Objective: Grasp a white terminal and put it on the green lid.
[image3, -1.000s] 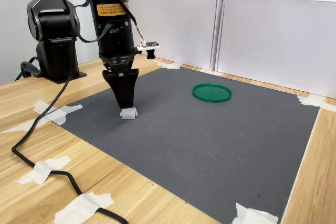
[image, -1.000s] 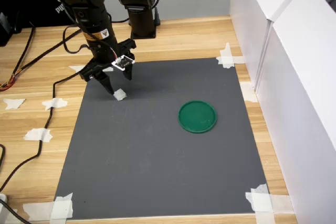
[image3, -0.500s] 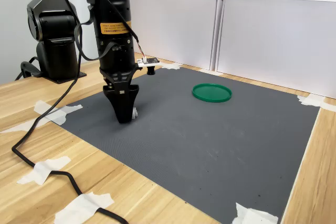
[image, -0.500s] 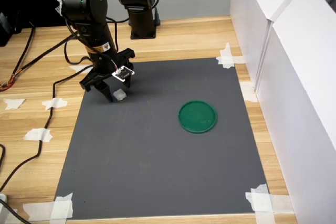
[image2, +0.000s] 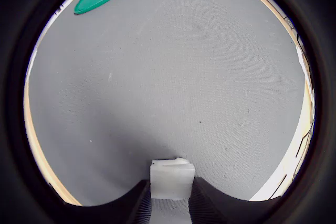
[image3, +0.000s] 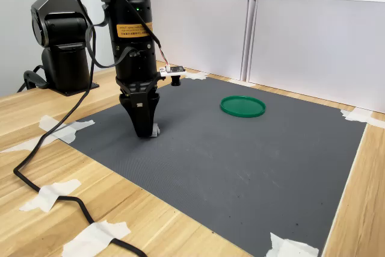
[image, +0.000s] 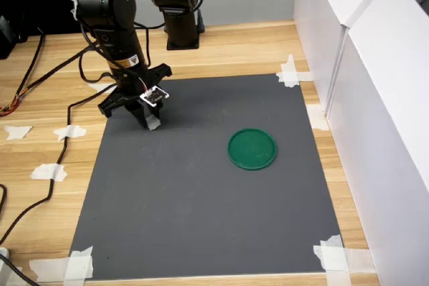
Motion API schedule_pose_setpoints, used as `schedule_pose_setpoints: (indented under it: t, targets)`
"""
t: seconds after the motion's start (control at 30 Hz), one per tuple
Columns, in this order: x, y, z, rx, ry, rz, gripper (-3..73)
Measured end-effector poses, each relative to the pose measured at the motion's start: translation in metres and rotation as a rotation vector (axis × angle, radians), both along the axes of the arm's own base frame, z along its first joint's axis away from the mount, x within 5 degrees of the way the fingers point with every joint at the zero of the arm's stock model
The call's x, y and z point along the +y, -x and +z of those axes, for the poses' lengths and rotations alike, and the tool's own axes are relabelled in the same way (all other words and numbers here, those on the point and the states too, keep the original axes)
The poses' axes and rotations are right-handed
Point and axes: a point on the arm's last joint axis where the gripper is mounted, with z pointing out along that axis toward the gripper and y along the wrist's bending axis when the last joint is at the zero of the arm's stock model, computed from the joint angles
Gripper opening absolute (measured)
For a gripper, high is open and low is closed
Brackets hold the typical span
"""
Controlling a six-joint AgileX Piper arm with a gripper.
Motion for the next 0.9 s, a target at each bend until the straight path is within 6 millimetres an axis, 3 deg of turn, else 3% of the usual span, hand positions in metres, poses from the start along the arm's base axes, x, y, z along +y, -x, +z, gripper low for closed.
schedule_pose_setpoints:
  t: [0.2, 0.37, 0.53, 0.9]
  targets:
    - [0.003, 0.008, 0.014, 0.007, -0.007, -0.003, 26.6]
    - [0.013, 0.014, 0.046, -0.041, -0.026, 0.008, 26.6]
    - [0.046, 0.015, 0.068, -0.035, -0.054, 0.073, 26.6]
    - [0.114, 0.012, 0.085, -0.054, -0.127, 0.185, 26.6]
